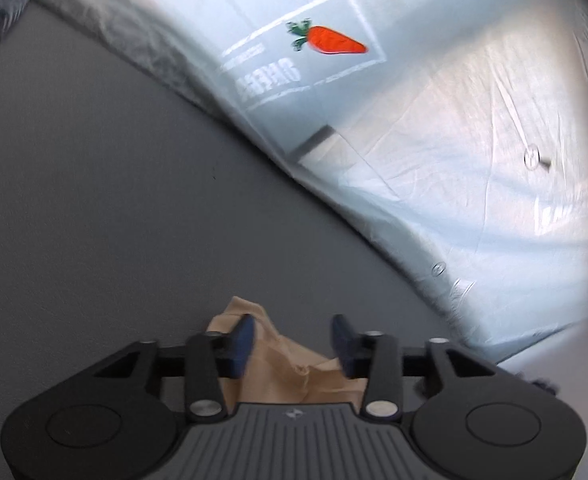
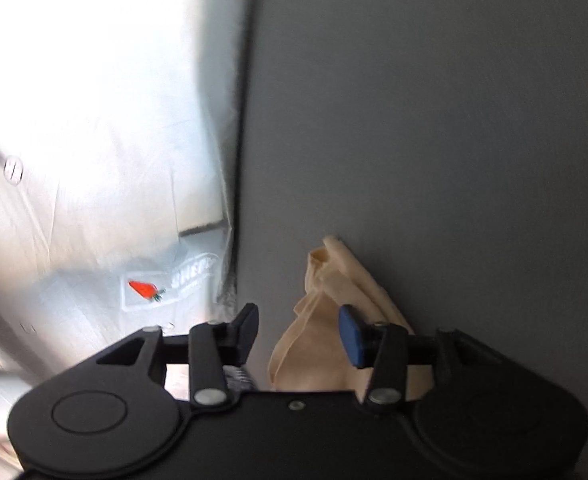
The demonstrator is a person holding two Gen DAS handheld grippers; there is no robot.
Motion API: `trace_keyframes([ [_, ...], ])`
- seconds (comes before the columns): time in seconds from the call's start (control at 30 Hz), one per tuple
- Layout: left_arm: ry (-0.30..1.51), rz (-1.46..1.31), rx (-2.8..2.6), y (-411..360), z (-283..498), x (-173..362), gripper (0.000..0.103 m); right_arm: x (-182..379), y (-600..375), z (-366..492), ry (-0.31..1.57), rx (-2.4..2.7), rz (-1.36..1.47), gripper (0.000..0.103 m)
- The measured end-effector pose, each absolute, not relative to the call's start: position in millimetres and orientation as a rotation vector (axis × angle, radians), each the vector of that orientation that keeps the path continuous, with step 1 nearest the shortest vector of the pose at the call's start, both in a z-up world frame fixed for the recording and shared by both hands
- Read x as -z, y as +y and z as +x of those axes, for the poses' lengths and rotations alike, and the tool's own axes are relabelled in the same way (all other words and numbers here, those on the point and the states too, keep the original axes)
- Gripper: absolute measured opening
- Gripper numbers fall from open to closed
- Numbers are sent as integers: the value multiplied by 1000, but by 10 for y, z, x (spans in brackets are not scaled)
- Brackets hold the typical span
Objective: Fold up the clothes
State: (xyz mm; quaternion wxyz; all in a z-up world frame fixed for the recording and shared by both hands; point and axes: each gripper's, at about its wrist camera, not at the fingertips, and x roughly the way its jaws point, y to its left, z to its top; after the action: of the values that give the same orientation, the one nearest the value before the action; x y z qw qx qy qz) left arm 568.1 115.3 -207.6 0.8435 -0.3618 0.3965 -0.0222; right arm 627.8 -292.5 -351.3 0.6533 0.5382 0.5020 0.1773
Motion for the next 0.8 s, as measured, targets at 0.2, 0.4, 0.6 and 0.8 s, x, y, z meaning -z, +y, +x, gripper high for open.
trace_keyframes([
  [0.2, 929, -441, 70, 773, 5488, 2039, 82, 2870, -2533, 6020, 1063, -470, 505, 66],
  [0.4, 1013, -468, 73, 672, 5424, 2354, 82, 2810, -2202, 5794, 1012, -520, 209, 66],
  [0.6, 985, -558, 98, 773, 5596, 2465, 83, 2920, -2088, 6015, 1005, -560, 185, 61],
  [0.8, 948, -502, 151, 711, 5750, 2462, 80, 2919, -1840, 6238, 969, -588, 102, 57],
])
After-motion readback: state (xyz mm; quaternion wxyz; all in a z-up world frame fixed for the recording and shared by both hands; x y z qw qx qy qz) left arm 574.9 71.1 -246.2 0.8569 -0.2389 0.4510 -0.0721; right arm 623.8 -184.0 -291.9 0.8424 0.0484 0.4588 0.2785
